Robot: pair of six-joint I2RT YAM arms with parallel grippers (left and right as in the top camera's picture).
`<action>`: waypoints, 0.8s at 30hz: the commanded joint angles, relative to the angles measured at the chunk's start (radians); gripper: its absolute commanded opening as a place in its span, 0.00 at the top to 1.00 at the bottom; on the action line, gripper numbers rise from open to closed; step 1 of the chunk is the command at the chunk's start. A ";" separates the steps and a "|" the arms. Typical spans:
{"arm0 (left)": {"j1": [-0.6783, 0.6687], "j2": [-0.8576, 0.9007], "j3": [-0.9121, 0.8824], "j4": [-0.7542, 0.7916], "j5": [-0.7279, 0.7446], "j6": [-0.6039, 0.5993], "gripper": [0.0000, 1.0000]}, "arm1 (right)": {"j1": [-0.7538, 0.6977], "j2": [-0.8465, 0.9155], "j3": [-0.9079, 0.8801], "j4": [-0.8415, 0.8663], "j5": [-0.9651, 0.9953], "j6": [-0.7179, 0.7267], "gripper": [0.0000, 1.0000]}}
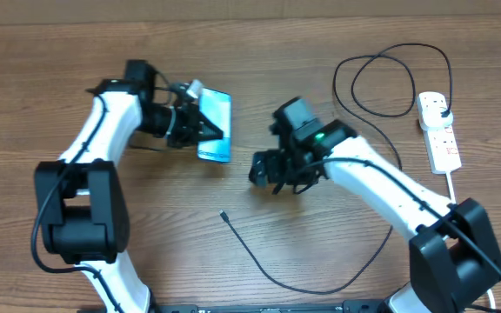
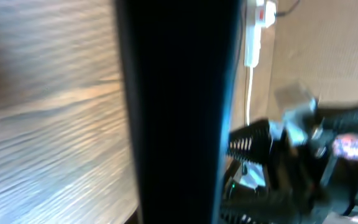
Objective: Plug charger to phone and switch on socket
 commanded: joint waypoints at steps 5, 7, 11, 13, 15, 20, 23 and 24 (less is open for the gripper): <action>0.100 -0.031 -0.005 -0.018 0.028 0.048 0.96 | 0.119 0.060 0.013 -0.016 0.129 -0.027 0.07; 0.106 -0.031 -0.005 -0.020 0.028 0.048 0.96 | 0.148 0.094 0.013 -0.035 0.151 -0.028 0.06; 0.106 -0.031 -0.005 -0.019 0.028 0.048 0.96 | 0.185 0.160 0.018 -0.086 0.170 -0.059 0.00; 0.106 -0.031 -0.005 -0.019 0.028 0.047 0.96 | 0.188 0.186 0.040 -0.126 0.169 -0.082 0.00; 0.106 -0.031 -0.005 -0.018 0.029 0.047 0.96 | 0.188 0.212 0.061 -0.181 0.170 -0.113 0.00; 0.106 -0.031 -0.005 -0.015 0.029 0.047 0.96 | 0.188 0.249 0.061 -0.212 0.189 -0.143 0.00; 0.106 -0.031 -0.005 -0.013 0.029 0.047 0.96 | 0.188 0.281 0.061 -0.197 0.230 -0.144 0.00; 0.106 -0.031 -0.005 -0.013 0.029 0.047 0.96 | 0.188 0.293 0.061 -0.190 0.229 -0.158 0.00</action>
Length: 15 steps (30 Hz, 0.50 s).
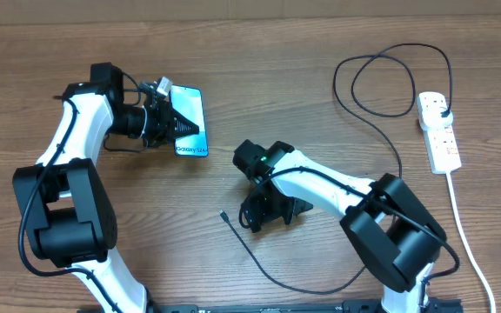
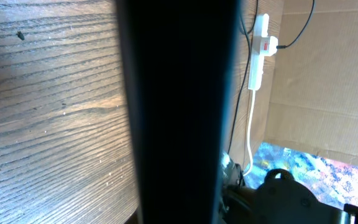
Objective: Plug charger to phone and switch on socket
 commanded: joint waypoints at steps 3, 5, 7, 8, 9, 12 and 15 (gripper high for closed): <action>-0.006 -0.031 -0.005 0.005 0.035 0.038 0.96 | 0.004 0.049 0.018 0.051 0.034 -0.034 0.05; -0.006 -0.031 -0.005 0.004 0.035 0.038 0.96 | 0.012 0.048 0.019 0.068 0.035 -0.034 0.05; -0.006 -0.031 -0.004 0.003 0.035 0.038 0.96 | 0.019 0.048 0.019 0.078 0.035 -0.034 0.05; -0.006 -0.031 -0.005 0.002 0.035 0.038 0.96 | 0.019 0.048 0.019 0.079 0.038 -0.034 0.05; -0.006 -0.031 -0.005 0.000 0.035 0.038 0.96 | 0.019 0.048 0.019 0.079 0.039 -0.035 0.06; -0.006 -0.031 -0.005 -0.002 0.035 0.038 0.96 | 0.019 0.048 0.019 0.095 0.073 -0.034 0.23; -0.006 -0.031 -0.005 0.000 0.035 0.038 0.96 | 0.019 0.048 0.018 0.134 0.110 -0.033 0.40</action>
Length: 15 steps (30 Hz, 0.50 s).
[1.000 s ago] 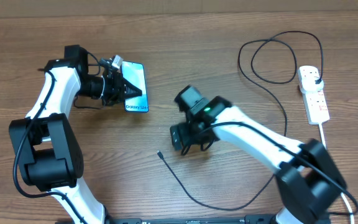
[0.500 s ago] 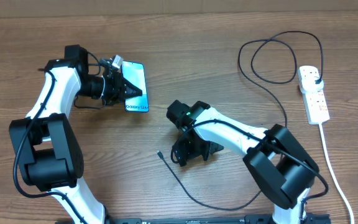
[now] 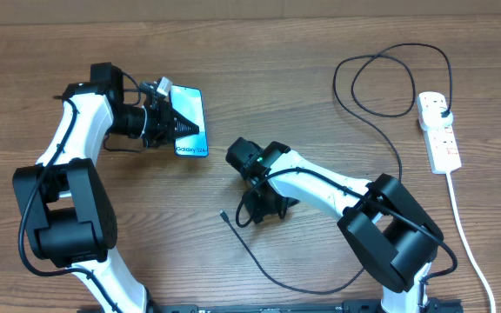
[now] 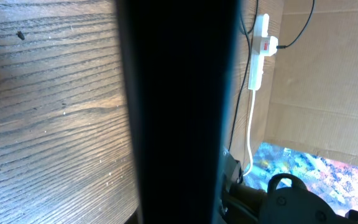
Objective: Plug charger to phone and switch on socket
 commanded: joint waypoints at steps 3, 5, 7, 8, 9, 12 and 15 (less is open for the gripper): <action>-0.006 -0.031 -0.005 0.001 0.035 0.037 0.96 | 0.003 0.043 0.001 0.064 0.043 0.002 0.24; -0.006 -0.031 -0.005 0.001 0.035 0.037 0.96 | 0.003 0.043 0.001 0.071 0.043 0.002 0.24; -0.006 -0.031 -0.005 0.001 0.034 0.037 0.96 | 0.003 0.043 0.001 0.075 0.043 -0.002 0.24; -0.006 -0.031 -0.005 0.001 0.034 0.037 0.96 | 0.003 0.043 0.001 0.077 0.043 -0.003 0.23; -0.006 -0.031 -0.005 0.001 0.034 0.037 0.96 | 0.003 0.043 0.001 0.080 0.043 -0.002 0.22; -0.006 -0.031 -0.005 0.001 0.034 0.037 0.96 | 0.003 0.043 -0.003 0.100 0.059 -0.002 0.07; -0.006 -0.031 -0.005 0.000 0.034 0.037 0.96 | 0.002 0.043 -0.023 0.130 0.077 -0.002 0.06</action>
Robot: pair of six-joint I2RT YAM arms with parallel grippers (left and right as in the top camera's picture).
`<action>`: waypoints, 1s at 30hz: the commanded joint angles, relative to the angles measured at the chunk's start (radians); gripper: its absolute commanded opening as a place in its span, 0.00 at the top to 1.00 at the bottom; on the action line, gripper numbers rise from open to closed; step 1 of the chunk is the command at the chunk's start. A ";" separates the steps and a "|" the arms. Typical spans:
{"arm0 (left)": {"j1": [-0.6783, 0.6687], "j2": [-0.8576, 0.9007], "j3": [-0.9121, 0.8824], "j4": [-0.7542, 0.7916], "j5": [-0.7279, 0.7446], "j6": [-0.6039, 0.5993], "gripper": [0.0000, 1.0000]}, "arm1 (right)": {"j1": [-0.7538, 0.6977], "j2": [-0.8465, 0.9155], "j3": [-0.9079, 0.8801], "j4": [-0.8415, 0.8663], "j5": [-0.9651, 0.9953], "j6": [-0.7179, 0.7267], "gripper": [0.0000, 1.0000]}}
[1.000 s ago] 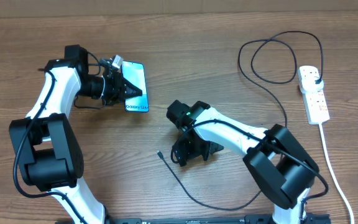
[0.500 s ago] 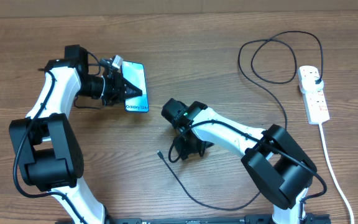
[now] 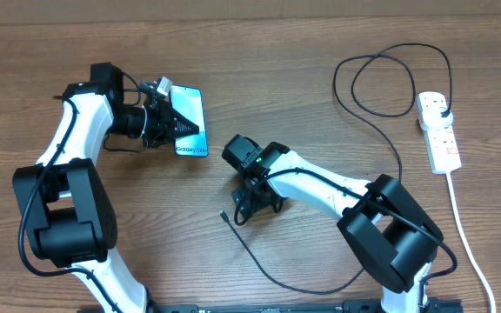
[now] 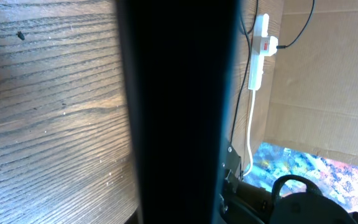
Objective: Plug charger to phone and switch on socket
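Observation:
The phone (image 3: 191, 122), its blue screen up, lies slightly tilted at the left of the table, and my left gripper (image 3: 169, 124) is shut on its left edge. In the left wrist view the phone (image 4: 179, 112) is a dark upright band that hides the fingers. The black charger cable (image 3: 259, 265) ends in a small plug (image 3: 223, 215) on the wood. My right gripper (image 3: 250, 206) points down just right of that plug, its fingers spread and apart from the plug. The white socket strip (image 3: 437, 130) lies at the far right with the charger plugged in.
The cable makes a loop (image 3: 381, 83) at the back right and a long curve along the front. The strip's white lead (image 3: 468, 243) runs to the front right edge. Cardboard walls (image 4: 316, 93) border the table.
My right gripper has shifted a little to the left, closer to the cable's plug end. The left gripper and the phone are where they were.
At first my left gripper held the phone nearer the table's middle, with the right gripper beside it. Then the phone was further left and the right gripper was down near the cable's loose end. It has since edged left to stand beside the plug.

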 commanded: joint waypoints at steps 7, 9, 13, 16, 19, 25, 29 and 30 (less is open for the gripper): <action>-0.006 -0.031 -0.005 -0.002 0.027 0.037 0.96 | -0.003 0.043 -0.035 0.019 0.033 -0.005 0.14; -0.006 -0.031 -0.005 -0.002 0.027 0.037 0.96 | -0.003 0.043 -0.035 0.019 0.033 -0.005 0.20; -0.006 -0.031 -0.005 -0.006 0.027 0.037 0.96 | -0.003 0.043 -0.035 0.016 0.034 -0.005 0.33; -0.006 -0.031 -0.005 -0.014 0.023 0.037 0.96 | -0.003 0.043 -0.035 0.008 0.045 -0.005 0.37; -0.006 -0.031 -0.005 -0.016 0.015 0.037 0.96 | -0.003 0.043 -0.035 0.008 0.045 -0.005 0.41; -0.007 -0.031 -0.005 -0.018 0.015 0.037 0.96 | -0.003 0.043 -0.035 0.002 0.043 -0.005 0.41; -0.007 -0.031 -0.005 -0.018 0.015 0.037 0.96 | -0.003 0.043 -0.035 0.001 0.009 -0.077 0.40; -0.007 -0.031 -0.005 -0.018 0.015 0.037 0.96 | -0.003 0.043 -0.035 0.001 0.006 -0.080 0.40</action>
